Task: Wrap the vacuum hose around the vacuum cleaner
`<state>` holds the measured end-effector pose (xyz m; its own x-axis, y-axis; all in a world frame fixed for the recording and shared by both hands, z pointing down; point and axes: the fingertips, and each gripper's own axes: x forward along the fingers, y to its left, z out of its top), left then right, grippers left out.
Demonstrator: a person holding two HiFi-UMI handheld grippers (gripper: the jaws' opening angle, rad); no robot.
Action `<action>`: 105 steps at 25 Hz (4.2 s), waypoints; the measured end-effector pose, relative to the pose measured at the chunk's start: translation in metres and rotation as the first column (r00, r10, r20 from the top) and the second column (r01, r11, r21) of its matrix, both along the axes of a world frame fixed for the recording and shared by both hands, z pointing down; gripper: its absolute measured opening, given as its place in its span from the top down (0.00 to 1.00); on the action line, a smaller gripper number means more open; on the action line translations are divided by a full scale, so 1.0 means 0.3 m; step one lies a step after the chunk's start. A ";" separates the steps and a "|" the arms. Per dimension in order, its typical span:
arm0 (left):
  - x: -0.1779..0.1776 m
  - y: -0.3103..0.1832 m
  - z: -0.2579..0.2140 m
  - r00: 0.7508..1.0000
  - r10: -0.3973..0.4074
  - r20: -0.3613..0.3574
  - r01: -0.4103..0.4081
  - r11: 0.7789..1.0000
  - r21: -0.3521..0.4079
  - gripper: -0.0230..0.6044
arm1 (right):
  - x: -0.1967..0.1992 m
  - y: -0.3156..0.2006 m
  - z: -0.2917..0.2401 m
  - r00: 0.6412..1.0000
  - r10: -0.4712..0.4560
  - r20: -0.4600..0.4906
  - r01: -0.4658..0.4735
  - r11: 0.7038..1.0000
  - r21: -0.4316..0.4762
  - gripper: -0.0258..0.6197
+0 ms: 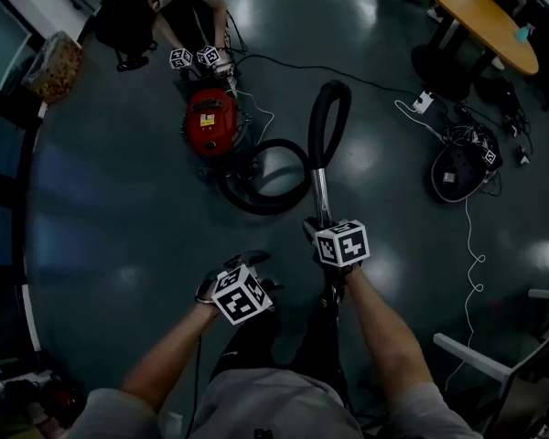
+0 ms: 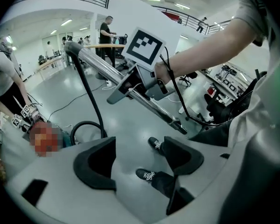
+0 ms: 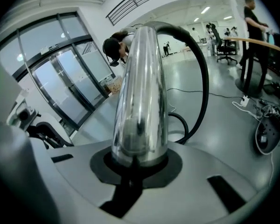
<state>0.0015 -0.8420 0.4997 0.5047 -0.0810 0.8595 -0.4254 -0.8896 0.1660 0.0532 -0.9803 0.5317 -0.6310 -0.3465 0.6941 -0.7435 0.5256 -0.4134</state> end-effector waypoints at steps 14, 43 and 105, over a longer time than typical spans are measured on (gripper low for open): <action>0.243 -0.348 -0.072 0.949 -0.316 0.013 0.309 0.935 0.172 0.44 | 0.265 -0.035 0.128 0.889 -0.417 -0.188 0.427 0.904 0.020 0.89; 0.219 -0.775 0.070 0.924 0.293 0.247 -0.337 0.928 0.158 0.44 | 0.325 -0.279 0.177 0.284 -0.784 -0.552 0.852 0.471 -0.230 0.89; 0.307 -1.130 2.029 0.825 -0.468 0.316 0.428 0.884 0.190 0.69 | 0.224 -0.832 2.074 -0.403 -0.650 -0.645 0.900 -0.410 -0.148 0.89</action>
